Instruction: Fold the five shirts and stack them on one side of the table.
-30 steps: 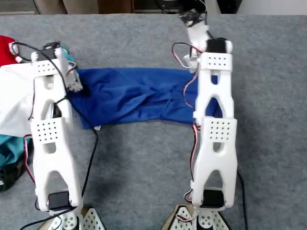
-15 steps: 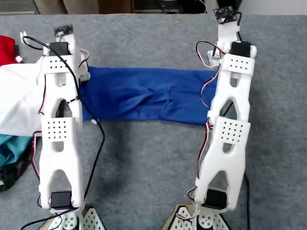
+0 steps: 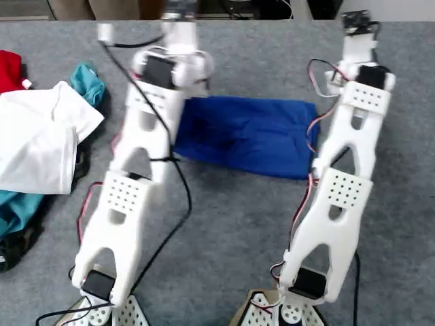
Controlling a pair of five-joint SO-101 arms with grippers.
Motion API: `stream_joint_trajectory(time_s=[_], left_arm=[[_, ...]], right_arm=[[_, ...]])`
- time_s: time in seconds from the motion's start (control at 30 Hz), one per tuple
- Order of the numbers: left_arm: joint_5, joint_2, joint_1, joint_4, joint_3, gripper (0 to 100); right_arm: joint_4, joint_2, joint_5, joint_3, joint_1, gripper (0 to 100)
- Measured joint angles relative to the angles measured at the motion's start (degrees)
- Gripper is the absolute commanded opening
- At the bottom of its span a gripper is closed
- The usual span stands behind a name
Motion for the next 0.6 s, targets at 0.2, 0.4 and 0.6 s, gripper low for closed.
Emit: stream_joint_trajectory(time_s=[0.2,0.4,0.6], left_arm=[[0.09,-0.09,6.95,-8.88,3.69,2],[6.33,0.00,12.22,-21.10,13.63,2],[9.41,0.00,17.49,-27.96,15.21,2]], right_arm=[[-0.18,0.00,0.00,-1.58,5.45,16.0],[-2.11,0.00,-0.09,-1.58,11.08,16.0],[-2.73,0.00,-0.09,-1.58,12.75,16.0]])
